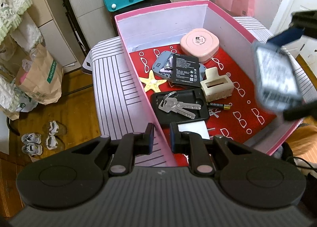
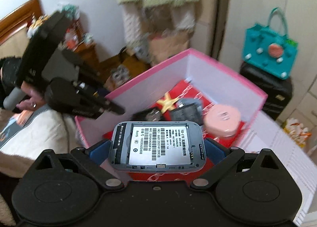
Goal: Organize rigid objects
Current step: 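Carry the grey router into the pink box and open the right gripper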
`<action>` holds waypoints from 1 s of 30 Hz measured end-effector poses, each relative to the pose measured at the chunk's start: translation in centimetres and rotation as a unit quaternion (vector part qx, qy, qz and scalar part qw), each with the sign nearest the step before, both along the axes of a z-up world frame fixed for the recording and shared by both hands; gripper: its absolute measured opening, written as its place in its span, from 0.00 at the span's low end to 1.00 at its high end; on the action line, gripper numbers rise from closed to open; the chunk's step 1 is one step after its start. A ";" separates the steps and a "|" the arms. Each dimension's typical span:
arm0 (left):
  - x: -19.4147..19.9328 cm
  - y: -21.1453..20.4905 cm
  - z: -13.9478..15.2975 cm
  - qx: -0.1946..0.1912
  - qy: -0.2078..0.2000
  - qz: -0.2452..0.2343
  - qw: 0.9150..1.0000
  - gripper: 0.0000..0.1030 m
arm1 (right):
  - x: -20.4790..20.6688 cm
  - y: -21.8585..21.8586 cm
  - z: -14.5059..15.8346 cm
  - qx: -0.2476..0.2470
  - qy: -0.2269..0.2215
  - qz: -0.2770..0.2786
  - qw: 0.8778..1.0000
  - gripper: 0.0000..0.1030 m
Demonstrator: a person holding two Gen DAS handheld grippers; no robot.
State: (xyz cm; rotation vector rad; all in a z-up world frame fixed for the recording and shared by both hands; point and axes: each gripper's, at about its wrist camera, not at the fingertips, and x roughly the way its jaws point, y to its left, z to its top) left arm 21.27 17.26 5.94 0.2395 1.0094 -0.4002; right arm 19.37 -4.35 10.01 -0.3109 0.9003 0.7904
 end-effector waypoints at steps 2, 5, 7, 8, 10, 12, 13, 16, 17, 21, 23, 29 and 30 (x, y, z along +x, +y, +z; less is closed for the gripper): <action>0.0 0.1 0.0 -0.003 0.000 0.002 1.000 0.15 | 0.3 0.8 -0.8 -0.005 0.019 0.003 1.000 0.98; 0.0 0.1 0.0 -0.006 0.001 0.004 1.000 0.15 | 0.9 1.6 -1.9 -0.021 0.024 -0.001 1.000 0.98; 0.1 0.2 -0.1 -0.008 0.001 0.005 1.000 0.15 | 1.5 1.9 -2.5 -0.028 0.034 -0.006 0.999 0.98; 0.1 0.2 -0.1 -0.009 0.001 0.006 1.000 0.15 | 1.8 2.0 -2.8 -0.031 0.039 -0.008 0.999 0.98; 0.0 0.3 -0.1 -0.010 0.001 0.007 1.000 0.15 | 2.5 2.1 -3.4 -0.038 0.049 -0.016 0.998 0.98; 0.0 0.3 -0.1 -0.010 0.000 0.007 1.000 0.15 | 2.9 2.1 -3.9 -0.039 0.063 -0.017 0.997 0.98; 0.0 0.3 -0.1 -0.010 -0.001 0.007 1.000 0.15 | 3.2 2.1 -4.1 -0.034 0.070 -0.020 0.997 0.98; -0.1 0.3 -0.1 -0.008 -0.004 0.007 1.000 0.14 | 3.3 2.2 -4.5 -0.035 0.081 -0.015 0.996 0.98; -0.1 0.3 -0.1 -0.009 -0.004 0.008 1.000 0.14 | 3.2 2.2 -4.6 -0.037 0.082 -0.012 0.996 0.98; -0.1 0.3 -0.1 -0.011 -0.002 0.009 1.000 0.15 | 2.5 2.0 -4.4 -0.040 0.077 -0.005 0.996 0.98; -0.1 0.4 -0.1 -0.013 -0.002 0.011 1.000 0.15 | 2.2 1.6 -4.0 -0.037 0.068 -0.009 0.997 0.98; -0.1 0.4 -0.1 -0.016 -0.002 0.016 1.000 0.15 | 1.3 -1.9 -0.9 0.014 0.028 -0.035 0.999 0.98; -0.1 0.5 -0.1 -0.018 -0.002 0.016 1.000 0.15 | 1.0 -3.0 -0.2 0.027 0.014 -0.047 0.998 0.98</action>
